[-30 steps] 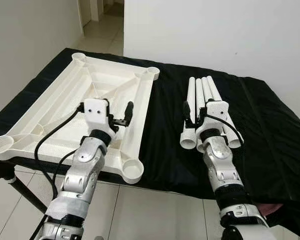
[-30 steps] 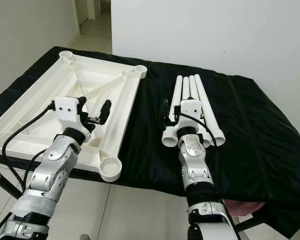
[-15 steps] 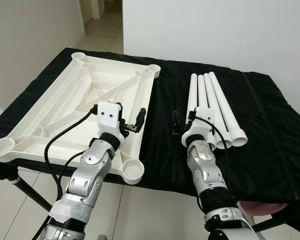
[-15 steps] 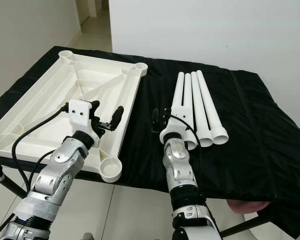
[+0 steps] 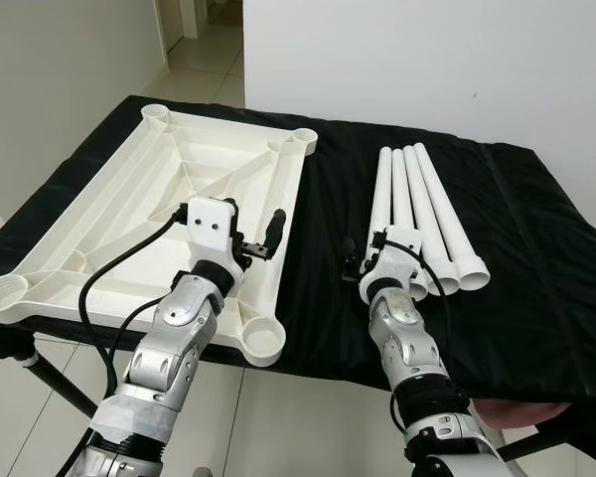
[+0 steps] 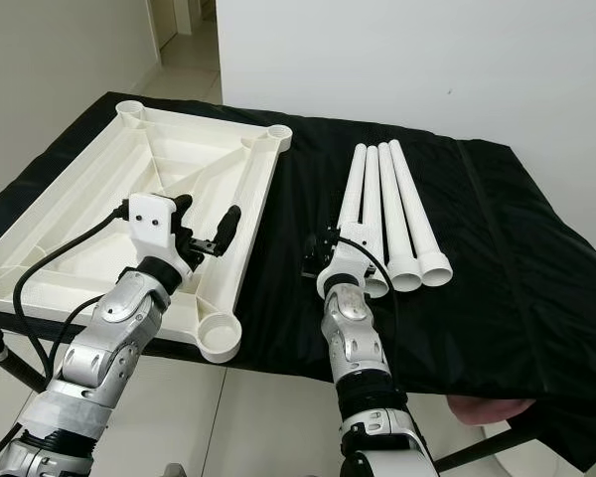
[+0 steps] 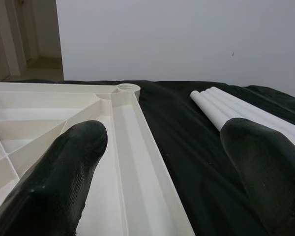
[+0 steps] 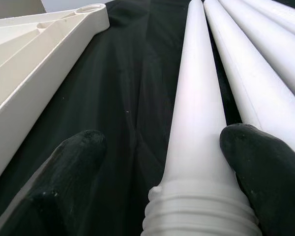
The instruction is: Building children table
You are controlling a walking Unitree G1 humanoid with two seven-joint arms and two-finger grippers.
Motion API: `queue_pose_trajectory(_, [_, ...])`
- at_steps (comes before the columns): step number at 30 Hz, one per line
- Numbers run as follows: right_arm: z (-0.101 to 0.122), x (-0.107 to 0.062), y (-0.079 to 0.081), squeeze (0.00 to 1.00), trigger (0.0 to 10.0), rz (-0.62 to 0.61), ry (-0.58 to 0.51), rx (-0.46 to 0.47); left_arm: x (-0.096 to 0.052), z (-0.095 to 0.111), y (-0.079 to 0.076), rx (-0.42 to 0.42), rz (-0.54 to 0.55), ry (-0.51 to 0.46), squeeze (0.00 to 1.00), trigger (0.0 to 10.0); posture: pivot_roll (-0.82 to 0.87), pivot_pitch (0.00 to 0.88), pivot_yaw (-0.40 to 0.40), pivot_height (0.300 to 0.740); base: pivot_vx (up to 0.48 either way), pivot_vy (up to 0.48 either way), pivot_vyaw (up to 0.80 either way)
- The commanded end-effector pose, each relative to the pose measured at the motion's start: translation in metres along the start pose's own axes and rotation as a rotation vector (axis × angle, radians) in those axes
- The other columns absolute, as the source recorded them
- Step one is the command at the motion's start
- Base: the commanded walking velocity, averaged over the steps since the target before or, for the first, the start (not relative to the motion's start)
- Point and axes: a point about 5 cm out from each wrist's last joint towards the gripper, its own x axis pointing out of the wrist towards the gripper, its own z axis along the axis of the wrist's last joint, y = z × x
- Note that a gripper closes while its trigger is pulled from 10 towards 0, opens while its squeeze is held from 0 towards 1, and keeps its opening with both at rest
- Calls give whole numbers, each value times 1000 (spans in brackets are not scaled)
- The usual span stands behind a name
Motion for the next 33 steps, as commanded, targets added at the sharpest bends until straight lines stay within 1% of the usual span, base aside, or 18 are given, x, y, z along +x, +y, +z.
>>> queue_pose_trajectory(1, [-12, -1, -4, 0, 10000, -22, 65, 21, -1, 0, -8, 8, -137, 6, 0, 10000, -9, 0, -33, 740, 0, 0, 0])
queue_pose_trajectory(3, [-19, -2, -5, 0, 10000, -32, 109, 51, -2, 1, -8, 9, -137, 0, 0, 10000, -7, 0, -37, 740, 0, 0, 0])
queue_pose_trajectory(4, [-19, -2, -5, 0, 10000, -32, 109, 51, -2, 1, -8, 9, -137, 0, 0, 10000, -7, 0, -37, 740, 0, 0, 0])
queue_pose_trajectory(6, [-24, -3, -5, 0, 10000, -37, 147, 78, -2, 1, -8, 12, -138, -4, 0, 10000, -6, 0, -38, 740, 0, 0, 0])
queue_pose_trajectory(10, [-28, -3, -7, 0, 10000, -49, 167, 66, -1, 3, -9, 17, -141, -11, 0, 10000, -5, 0, -37, 740, 0, 0, 0])
queue_pose_trajectory(12, [-32, -4, -7, 0, 10000, -55, 200, 79, 0, 3, -9, 12, -145, -11, 0, 10000, -5, 0, -37, 740, 0, 0, 0])
queue_pose_trajectory(17, [-32, -3, -7, 0, 10000, -53, 192, 72, 0, 4, -11, 20, -158, -12, 0, 10000, -4, 0, -35, 740, 0, 0, 0])
queue_pose_trajectory(18, [-31, -3, -7, 0, 10000, -50, 178, 59, -1, 4, -11, 20, -160, -13, 0, 10000, -4, 0, -34, 740, 0, 0, 0])
queue_pose_trajectory(19, [-30, -3, -7, 0, 4667, -50, 169, 47, -1, 4, -12, 24, -161, -12, 0, 10000, -4, 0, -34, 740, 0, 0, 0])
queue_pose_trajectory(20, [-30, -3, -7, 0, 4667, -50, 169, 47, -1, 4, -12, 24, -161, -12, 0, 10000, -4, 0, -34, 740, 0, 0, 0])
queue_pose_trajectory(21, [-30, -3, -8, 0, 2784, -58, 167, 43, -1, 4, -12, 25, -163, -11, 0, 10000, -4, 0, -34, 740, 0, 0, 0])
queue_pose_trajectory(22, [-31, -3, -9, 0, 0, -62, 173, 42, -1, 4, -12, 26, -166, -11, 0, 10000, -4, 0, -34, 740, 0, 0, 0])
queue_pose_trajectory(25, [-33, -4, -13, 0, 0, -68, 192, 55, 0, 3, -11, 25, -169, -7, 0, 10000, -7, 0, -31, 740, 0, 0, 0])
queue_pose_trajectory(26, [-35, -5, -15, 0, 0, -48, 198, 72, 1, 3, -11, 20, -171, -3, 0, 10000, -7, 0, -31, 740, 0, 0, 0])
queue_pose_trajectory(32, [-34, -5, -15, 0, 0, -40, 190, 82, 1, 1, -12, 21, -189, 7, 0, 10000, -7, 0, -31, 740, 0, 0, 0])
queue_pose_trajectory(33, [-31, -5, -15, 0, 0, -27, 167, 81, 1, 1, -13, 21, -207, 13, 0, 10000, -15, 0, -26, 740, 0, 0, 0])
